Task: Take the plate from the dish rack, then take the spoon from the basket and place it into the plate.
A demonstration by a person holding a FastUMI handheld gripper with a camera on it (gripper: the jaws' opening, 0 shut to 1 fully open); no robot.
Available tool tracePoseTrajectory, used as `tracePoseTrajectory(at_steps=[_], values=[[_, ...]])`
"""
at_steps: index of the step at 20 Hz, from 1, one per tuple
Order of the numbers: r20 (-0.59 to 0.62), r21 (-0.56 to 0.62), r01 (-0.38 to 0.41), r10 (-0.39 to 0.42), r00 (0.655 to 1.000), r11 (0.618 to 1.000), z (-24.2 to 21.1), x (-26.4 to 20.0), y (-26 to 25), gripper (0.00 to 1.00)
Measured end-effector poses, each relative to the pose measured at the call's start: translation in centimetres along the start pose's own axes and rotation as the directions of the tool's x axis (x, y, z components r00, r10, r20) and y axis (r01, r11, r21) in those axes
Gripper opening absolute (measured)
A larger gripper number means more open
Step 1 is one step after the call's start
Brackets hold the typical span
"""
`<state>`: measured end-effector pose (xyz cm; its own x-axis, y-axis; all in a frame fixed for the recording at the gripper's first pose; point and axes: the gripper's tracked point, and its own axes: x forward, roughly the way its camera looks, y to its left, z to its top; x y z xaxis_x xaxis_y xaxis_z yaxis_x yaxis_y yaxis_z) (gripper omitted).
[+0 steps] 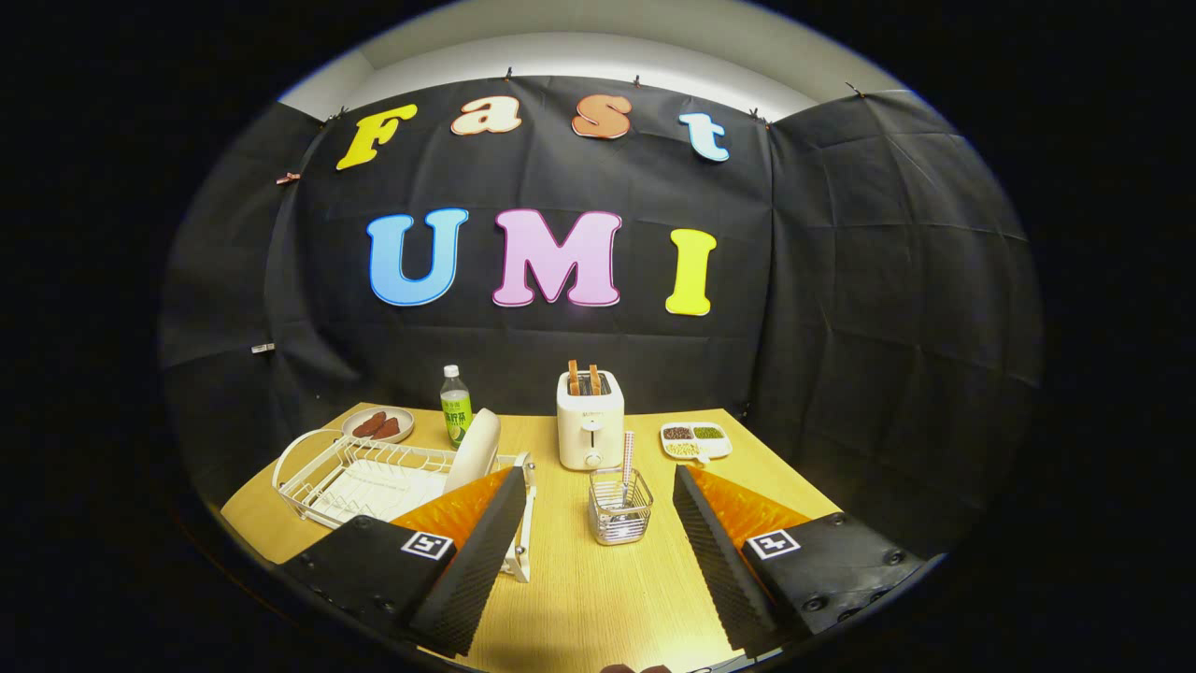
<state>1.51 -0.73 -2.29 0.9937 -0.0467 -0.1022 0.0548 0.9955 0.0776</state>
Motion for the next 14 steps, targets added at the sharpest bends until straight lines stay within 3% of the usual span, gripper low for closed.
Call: tracePoseTrajectory(at_steps=[4, 11, 14], values=[[-0.014, -0.006, -0.036, 0.036, 0.999, 0.999, 1.0, 1.8, 1.3, 0.98], [-0.082, -0.096, -0.195, 0.187, 0.979, 0.976, 3.4, 6.0, 6.6, 0.98], [-0.127, -0.084, -0.242, 0.231, 0.965, 0.967, 3.6, 8.3, 8.8, 0.98]])
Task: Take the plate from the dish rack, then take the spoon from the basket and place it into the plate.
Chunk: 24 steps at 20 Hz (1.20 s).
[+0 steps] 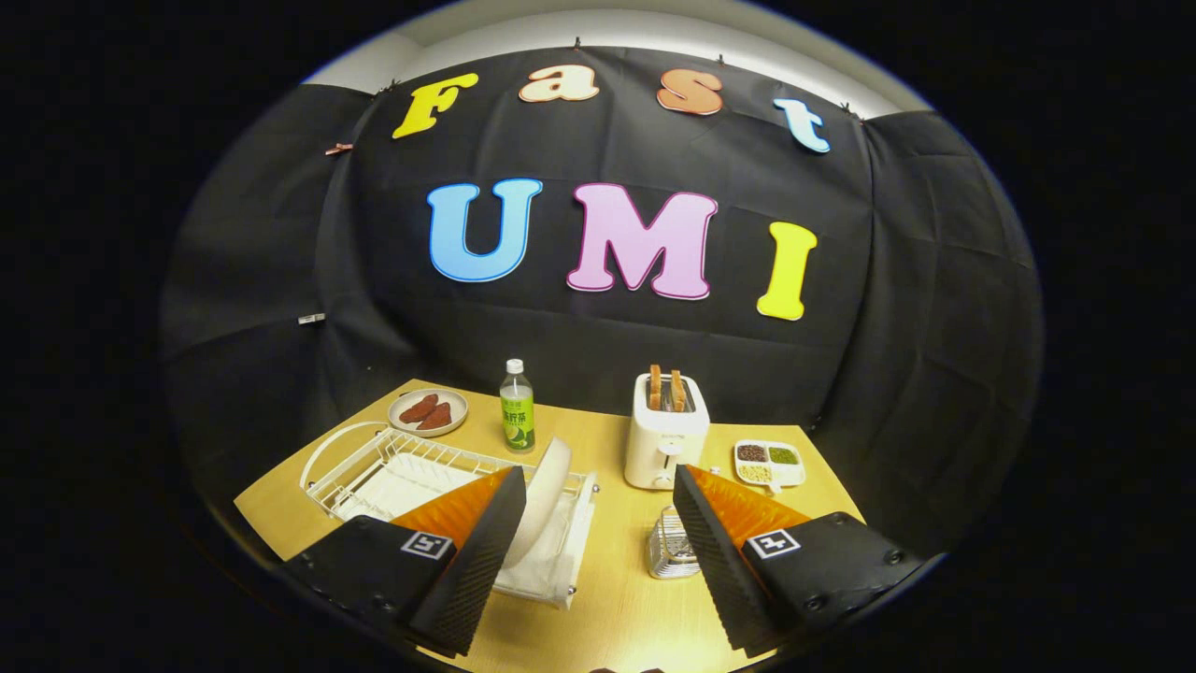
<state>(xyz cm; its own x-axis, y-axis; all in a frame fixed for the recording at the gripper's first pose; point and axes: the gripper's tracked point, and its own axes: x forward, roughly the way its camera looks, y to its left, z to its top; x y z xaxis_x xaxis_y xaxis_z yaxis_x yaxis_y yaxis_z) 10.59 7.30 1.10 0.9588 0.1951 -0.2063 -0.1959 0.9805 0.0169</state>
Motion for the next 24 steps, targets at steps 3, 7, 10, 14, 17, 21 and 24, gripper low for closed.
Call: tracePoseTrajectory(at_steps=[3, 7, 10, 14, 17, 21, 24], values=[[-0.116, 0.036, -0.006, 0.010, 0.993, 0.999, -1.7, 2.9, 0.7, 0.98], [-0.229, 0.072, 0.003, 0.014, 0.973, 0.997, -4.3, 6.7, 1.0, 0.98], [-0.298, 0.155, 0.018, 0.030, 0.954, 0.988, -5.4, 9.3, 1.5, 0.96], [-0.402, 0.242, 0.058, 0.045, 0.915, 0.969, -7.3, 11.5, 2.0, 0.83], [-0.444, 0.269, 0.069, 0.060, 0.894, 0.961, -8.2, 12.6, 2.6, 0.62], [-0.518, 0.281, 0.087, 0.074, 0.852, 0.956, -9.4, 12.6, 3.7, 0.38], [-0.507, 0.275, 0.100, 0.056, 0.860, 0.956, -8.9, 13.0, 3.6, 0.34]])
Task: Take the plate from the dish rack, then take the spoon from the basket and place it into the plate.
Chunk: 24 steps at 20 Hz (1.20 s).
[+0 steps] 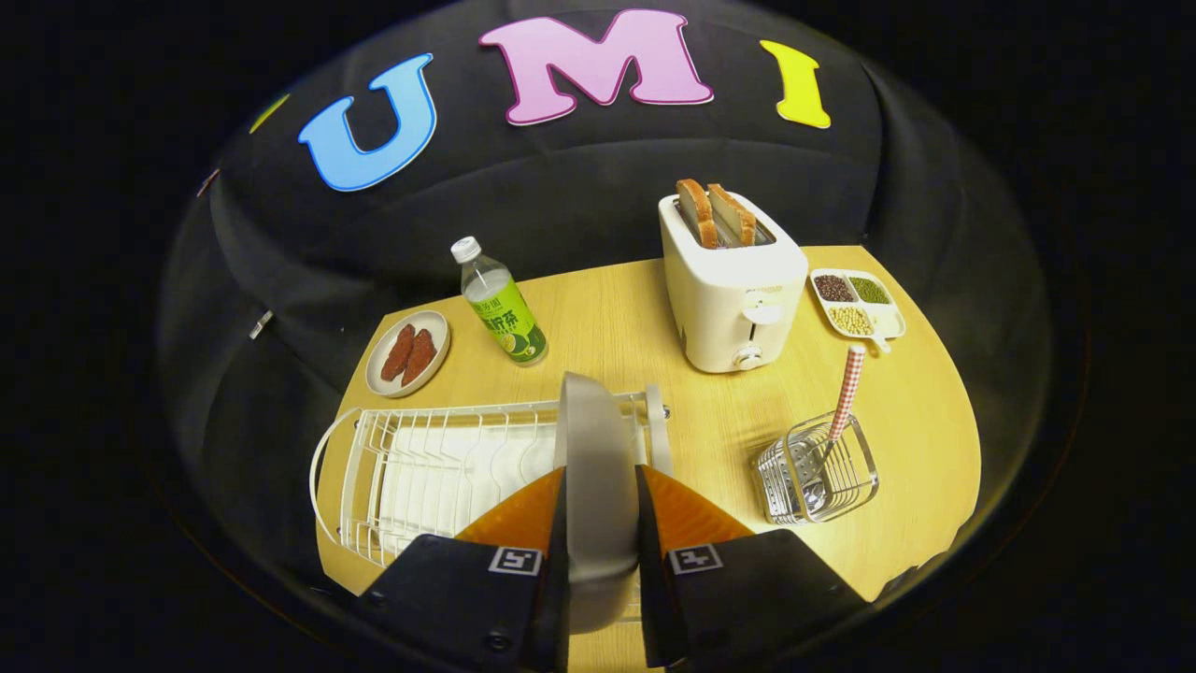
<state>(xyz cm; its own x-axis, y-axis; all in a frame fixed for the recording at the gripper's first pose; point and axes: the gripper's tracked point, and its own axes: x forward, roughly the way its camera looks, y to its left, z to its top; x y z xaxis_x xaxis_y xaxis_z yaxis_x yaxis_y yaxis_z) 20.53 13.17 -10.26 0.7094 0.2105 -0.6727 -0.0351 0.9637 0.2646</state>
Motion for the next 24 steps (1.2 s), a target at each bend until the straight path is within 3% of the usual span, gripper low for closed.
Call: tracePoseTrajectory(at_steps=[12, 21, 24], values=[[0.091, -0.156, 0.128, -0.114, 0.989, 0.979, 2.3, -1.3, 1.1, 0.33], [0.118, -0.110, 0.183, -0.170, 0.978, 0.977, 3.5, -1.9, -1.6, 0.30], [0.096, -0.062, 0.149, -0.142, 0.985, 0.987, 3.2, -1.9, -1.7, 0.25]])
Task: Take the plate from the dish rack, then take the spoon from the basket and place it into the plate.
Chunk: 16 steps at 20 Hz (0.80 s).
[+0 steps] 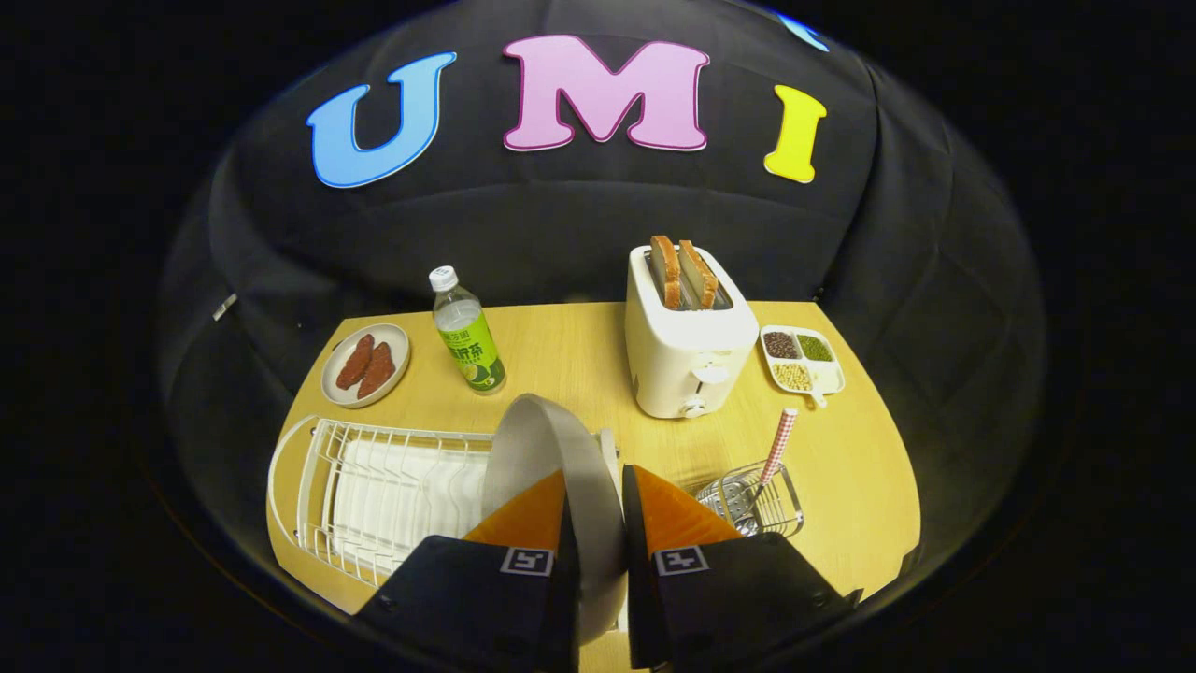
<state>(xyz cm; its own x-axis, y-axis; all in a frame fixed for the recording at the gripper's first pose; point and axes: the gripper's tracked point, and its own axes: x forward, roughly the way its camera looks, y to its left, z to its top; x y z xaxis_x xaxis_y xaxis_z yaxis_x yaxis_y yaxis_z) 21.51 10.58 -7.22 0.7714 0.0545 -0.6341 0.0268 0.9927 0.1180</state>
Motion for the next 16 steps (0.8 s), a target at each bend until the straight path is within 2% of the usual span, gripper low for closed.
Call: tracePoseTrajectory(at_steps=[3, 9, 16], values=[[0.009, -0.011, -0.025, 0.025, 1.000, 1.000, -0.5, -1.0, -0.5, 0.24], [0.020, -0.061, -0.200, 0.201, 0.979, 0.978, -3.0, -6.2, 0.6, 0.24], [0.068, 0.000, -0.268, 0.267, 0.961, 0.963, -5.3, -12.6, -2.0, 0.24]])
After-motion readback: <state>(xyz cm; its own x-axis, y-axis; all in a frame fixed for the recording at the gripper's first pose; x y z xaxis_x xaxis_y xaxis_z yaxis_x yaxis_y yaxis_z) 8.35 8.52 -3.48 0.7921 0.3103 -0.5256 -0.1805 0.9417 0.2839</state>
